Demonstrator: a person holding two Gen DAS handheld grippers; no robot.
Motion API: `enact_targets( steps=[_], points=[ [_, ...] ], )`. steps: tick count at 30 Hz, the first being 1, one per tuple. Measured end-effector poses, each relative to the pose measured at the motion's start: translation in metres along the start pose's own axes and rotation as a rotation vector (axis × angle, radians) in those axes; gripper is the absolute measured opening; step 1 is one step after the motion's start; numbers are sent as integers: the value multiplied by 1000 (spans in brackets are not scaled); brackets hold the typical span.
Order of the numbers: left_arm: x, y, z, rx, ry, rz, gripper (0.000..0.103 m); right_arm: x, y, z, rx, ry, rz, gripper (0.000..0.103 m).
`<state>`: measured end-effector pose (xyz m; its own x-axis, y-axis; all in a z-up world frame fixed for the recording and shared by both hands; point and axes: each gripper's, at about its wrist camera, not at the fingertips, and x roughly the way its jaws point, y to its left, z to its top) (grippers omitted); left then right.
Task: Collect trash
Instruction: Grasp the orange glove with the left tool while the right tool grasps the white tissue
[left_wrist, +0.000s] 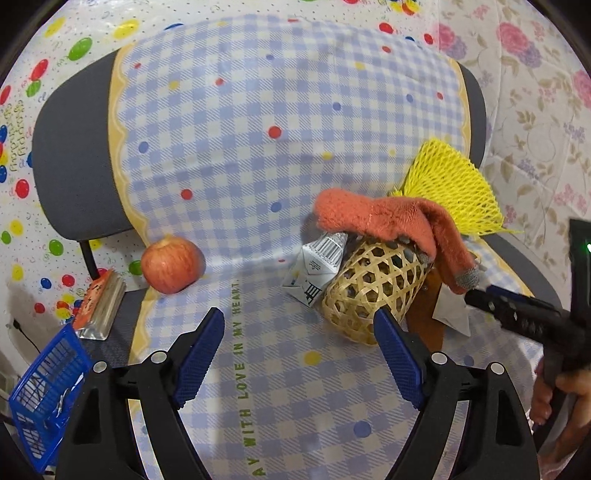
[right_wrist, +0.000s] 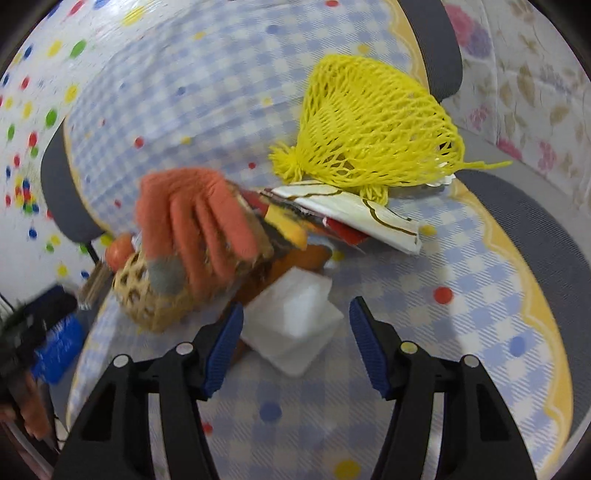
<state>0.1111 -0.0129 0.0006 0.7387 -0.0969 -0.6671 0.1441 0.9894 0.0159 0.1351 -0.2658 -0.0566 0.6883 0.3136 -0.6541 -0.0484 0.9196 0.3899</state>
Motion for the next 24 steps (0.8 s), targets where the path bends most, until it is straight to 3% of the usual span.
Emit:
enact_targets(
  steps=[3, 7, 10, 14, 17, 24],
  points=[
    [1, -4, -1, 7, 4, -9, 83, 18, -9, 6, 92, 40, 32, 57],
    [-5, -8, -4, 25, 1, -17, 83, 17, -10, 5, 147, 49, 83, 15],
    [-14, -8, -3, 28, -10, -16, 83, -9, 0, 3, 82, 3, 102, 2],
    [-29, -10, 3, 27, -32, -21, 83, -53, 15, 0, -52, -78, 47, 2],
    [-38, -14, 9, 25, -45, -28, 83, -93, 23, -5, -163, -171, -52, 2],
    [-41, -43, 38, 11, -58, -43, 83, -129, 16, 0, -222, -265, -115, 2]
  ],
)
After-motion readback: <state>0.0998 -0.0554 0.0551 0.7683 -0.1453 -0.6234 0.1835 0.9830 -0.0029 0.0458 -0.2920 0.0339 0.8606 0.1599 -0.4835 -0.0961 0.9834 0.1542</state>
